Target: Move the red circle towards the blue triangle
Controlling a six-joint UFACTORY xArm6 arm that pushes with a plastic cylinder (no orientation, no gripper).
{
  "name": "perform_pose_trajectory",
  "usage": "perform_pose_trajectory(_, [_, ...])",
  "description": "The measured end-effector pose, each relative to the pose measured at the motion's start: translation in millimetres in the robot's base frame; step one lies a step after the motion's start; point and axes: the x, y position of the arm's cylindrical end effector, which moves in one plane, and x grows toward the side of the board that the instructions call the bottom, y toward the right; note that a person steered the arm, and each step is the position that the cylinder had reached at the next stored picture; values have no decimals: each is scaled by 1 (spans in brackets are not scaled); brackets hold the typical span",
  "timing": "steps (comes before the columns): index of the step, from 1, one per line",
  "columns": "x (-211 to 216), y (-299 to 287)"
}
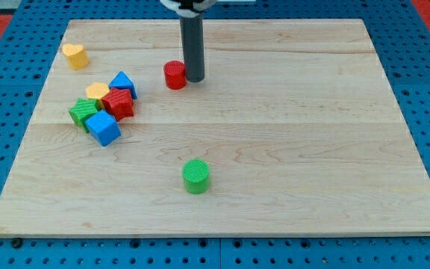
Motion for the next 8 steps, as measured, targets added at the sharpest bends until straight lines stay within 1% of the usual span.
perform_pose_trajectory(1, [-12,-1])
perform_pose_trajectory(2, [-12,12])
perform_pose_trajectory(4, [11,-22])
perform_pose_trajectory(5, [29,-14])
perform_pose_trajectory(6, [24,-35])
perform_pose_trajectory(8, [-26,-41])
